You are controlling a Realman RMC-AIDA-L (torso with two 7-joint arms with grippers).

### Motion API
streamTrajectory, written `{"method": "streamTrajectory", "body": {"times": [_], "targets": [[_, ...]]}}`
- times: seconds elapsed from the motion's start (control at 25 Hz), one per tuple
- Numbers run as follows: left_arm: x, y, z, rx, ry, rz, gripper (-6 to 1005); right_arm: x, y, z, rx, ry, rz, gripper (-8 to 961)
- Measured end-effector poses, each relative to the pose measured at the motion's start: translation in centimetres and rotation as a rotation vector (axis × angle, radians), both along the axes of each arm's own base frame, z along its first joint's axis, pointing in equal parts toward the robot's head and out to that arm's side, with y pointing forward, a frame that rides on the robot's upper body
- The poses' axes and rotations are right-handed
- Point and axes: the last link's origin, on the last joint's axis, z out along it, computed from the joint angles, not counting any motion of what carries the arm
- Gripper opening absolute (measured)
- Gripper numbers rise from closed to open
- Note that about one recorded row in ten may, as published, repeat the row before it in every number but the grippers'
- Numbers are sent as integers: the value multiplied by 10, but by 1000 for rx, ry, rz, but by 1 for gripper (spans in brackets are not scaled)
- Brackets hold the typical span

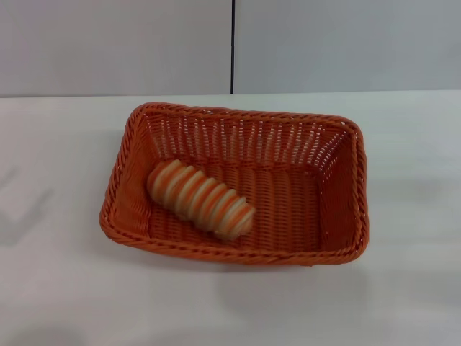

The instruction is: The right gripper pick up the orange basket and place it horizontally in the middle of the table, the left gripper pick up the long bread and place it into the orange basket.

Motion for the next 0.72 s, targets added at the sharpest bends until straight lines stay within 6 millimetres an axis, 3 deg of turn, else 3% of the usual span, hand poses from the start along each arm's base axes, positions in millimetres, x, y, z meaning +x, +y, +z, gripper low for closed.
{"method": "streamTrajectory", "body": {"times": [0.16, 0.36, 0.72], "targets": [[-16, -29, -16, 136, -62, 66, 813, -3, 17, 7, 83, -19, -10, 543], [-22, -43, -34, 201, -92, 127, 813, -2, 27, 16, 134, -11, -38, 543], [-17, -46, -60, 256, -90, 151, 813, 12, 20, 35, 216, -25, -100, 542]]}}
